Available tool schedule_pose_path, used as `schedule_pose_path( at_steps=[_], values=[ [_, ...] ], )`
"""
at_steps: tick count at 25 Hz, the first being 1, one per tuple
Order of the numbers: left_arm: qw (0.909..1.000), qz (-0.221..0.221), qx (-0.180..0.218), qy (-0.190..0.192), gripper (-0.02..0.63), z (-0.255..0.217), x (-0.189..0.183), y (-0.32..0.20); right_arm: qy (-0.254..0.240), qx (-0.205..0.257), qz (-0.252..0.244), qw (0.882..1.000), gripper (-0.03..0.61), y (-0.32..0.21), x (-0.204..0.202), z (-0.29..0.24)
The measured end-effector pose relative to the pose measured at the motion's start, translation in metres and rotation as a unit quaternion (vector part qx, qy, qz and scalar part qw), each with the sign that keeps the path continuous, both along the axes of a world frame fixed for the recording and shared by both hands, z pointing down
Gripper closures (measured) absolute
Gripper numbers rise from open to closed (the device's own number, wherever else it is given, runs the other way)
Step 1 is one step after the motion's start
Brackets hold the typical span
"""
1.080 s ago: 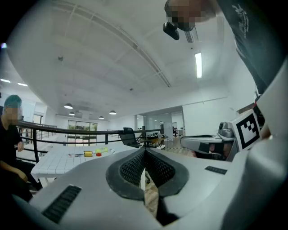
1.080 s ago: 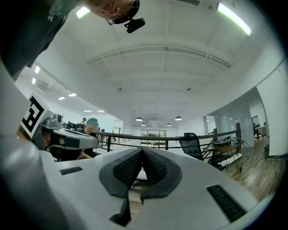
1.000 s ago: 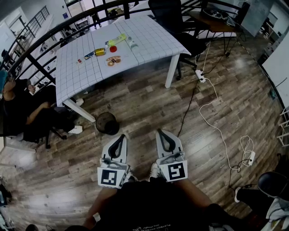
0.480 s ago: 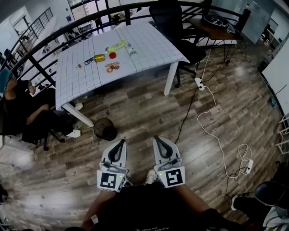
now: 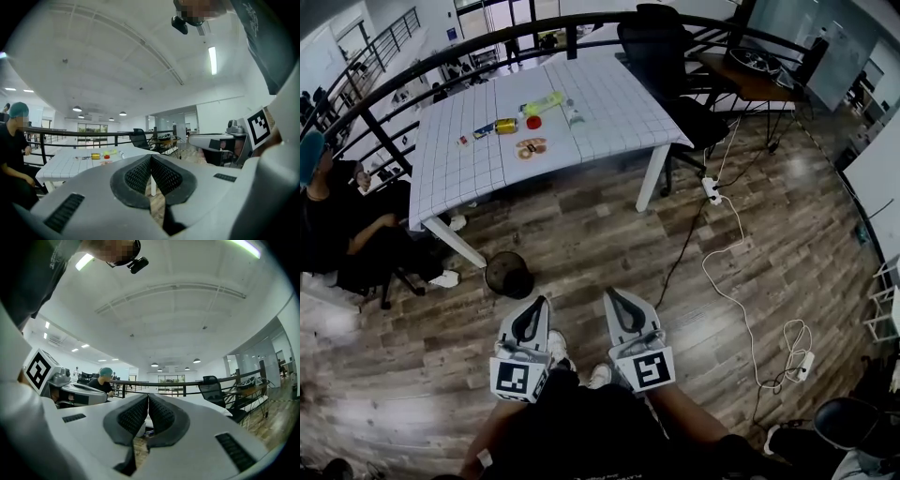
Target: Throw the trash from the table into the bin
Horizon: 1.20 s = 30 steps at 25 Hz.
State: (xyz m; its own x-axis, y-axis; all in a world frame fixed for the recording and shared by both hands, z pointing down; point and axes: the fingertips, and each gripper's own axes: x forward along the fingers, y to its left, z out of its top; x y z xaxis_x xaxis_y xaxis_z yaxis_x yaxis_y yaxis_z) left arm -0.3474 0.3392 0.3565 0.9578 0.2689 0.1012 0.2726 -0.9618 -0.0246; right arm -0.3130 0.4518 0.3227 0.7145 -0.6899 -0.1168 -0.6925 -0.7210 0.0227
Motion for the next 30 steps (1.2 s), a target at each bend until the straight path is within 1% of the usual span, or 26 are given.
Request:
schedule_pose_path(
  at_steps=[2,6,9,14,15,18,20,22,26,28,30],
  values=[
    [1.0,-0.001,-0.005,-0.002,0.591,0.002,0.015,-0.005,0.002,-0.006,0.001,1.0,0.554,-0.007,0.016,0.0],
    [0.9999,0.01,-0.011,0.003,0.591,-0.005,0.051,-0.018,0.015,-0.014,0.01,1.0,0.554,-0.027,0.049,-0.014],
    [0.9998,0.016,-0.014,0.005,0.591,-0.001,0.084,-0.03,0.011,-0.018,0.016,1.0,0.554,-0.04,0.078,-0.013],
    [0.9994,0.035,-0.006,-0.004,0.591,0.011,0.136,-0.051,0.0,-0.015,0.04,0.999,0.554,-0.06,0.131,-0.009],
    [0.9992,0.039,-0.006,-0.004,0.591,0.01,0.144,-0.056,-0.005,-0.018,0.044,0.999,0.554,-0.065,0.139,-0.007],
    [0.9984,0.056,-0.006,-0.006,0.591,0.008,0.168,-0.073,-0.029,-0.045,0.054,0.997,0.554,-0.079,0.159,0.009],
    [0.9976,0.069,-0.005,-0.005,0.591,0.008,0.185,-0.083,-0.016,-0.036,0.063,0.997,0.554,-0.092,0.172,0.001],
    [0.9972,0.074,-0.009,-0.002,0.591,0.007,0.199,-0.094,-0.003,-0.031,0.068,0.997,0.554,-0.103,0.183,-0.007],
    [0.997,0.074,-0.024,-0.009,0.591,0.01,0.216,-0.111,-0.009,-0.037,0.071,0.997,0.554,-0.12,0.196,-0.006],
    [0.9958,0.083,-0.038,0.001,0.591,0.005,0.222,-0.112,-0.011,-0.042,0.07,0.997,0.554,-0.125,0.204,-0.006],
    [0.9951,0.089,-0.042,0.006,0.591,0.006,0.229,-0.114,-0.011,-0.042,0.068,0.997,0.554,-0.129,0.211,-0.004]
  ],
)
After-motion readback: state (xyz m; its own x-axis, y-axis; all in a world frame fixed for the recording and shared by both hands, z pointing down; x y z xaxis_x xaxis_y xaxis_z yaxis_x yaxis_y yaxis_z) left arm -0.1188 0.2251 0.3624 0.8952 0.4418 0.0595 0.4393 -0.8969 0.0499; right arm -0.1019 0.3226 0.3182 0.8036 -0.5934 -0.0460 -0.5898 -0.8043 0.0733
